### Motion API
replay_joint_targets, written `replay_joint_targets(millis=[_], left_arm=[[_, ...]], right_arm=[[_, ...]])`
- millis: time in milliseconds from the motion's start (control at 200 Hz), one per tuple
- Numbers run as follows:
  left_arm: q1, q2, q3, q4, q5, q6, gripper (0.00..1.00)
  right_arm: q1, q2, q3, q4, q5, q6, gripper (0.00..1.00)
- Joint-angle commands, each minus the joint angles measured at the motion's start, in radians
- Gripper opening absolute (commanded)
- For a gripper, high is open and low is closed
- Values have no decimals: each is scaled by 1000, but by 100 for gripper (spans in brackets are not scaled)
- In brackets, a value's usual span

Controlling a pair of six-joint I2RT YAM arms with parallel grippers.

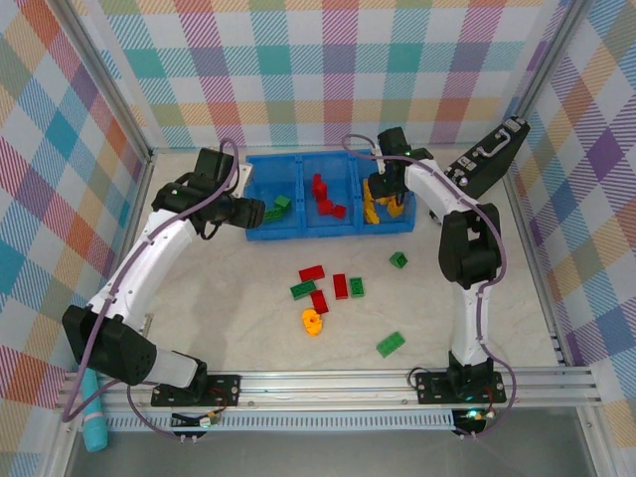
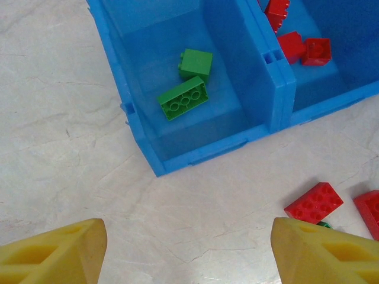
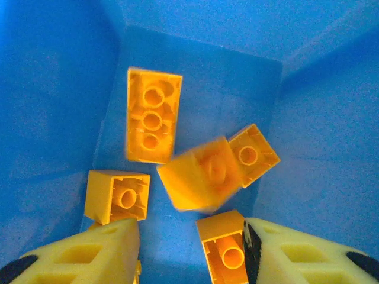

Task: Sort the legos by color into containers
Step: Place the lego in the container, then pick up the lego from the bottom-center of the table.

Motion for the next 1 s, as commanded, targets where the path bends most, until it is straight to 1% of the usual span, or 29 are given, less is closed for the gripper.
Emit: replay_joint_targets(millis=[0,135,280,395,470,535,615,675,735,815,910,995], left_arm=[[6,4,30,-26,8,17,73],[6,0,25,-22,10,16,73],[6,-9,16,-11,14,15,73],[6,-20,3,7,24,15,73],[6,-28,-6,17,25,15,73],[7,-35,-9,20,28,15,73],[6,-47,-12,22,32,17,73],[6,-61,-21,32,34,17,73],[6,-71,-28,40,35,17,73],[6,-78,-32,41,41,13,73],[7,-96,-45,50,57,8,73],[7,-120,-59,62,66,3,74]], right_arm=[[-3,-16,14,-6,-26,-3,52],[-4,-79,-19,-5,-29,8,53],[17,-203,-95,-16,-32,35,54],[76,-314,-192,-26,10,41,55],[143,-394,-283,-10,56,32,59],[201,-449,-343,-28,85,66,61],[272,-499,-395,-81,85,160,66],[333,-532,-434,-106,56,249,69],[403,-560,-466,-127,46,368,74],[489,-584,-493,-166,47,516,78],[566,-604,-557,-156,-5,661,82],[636,-600,-609,-126,-47,741,85]])
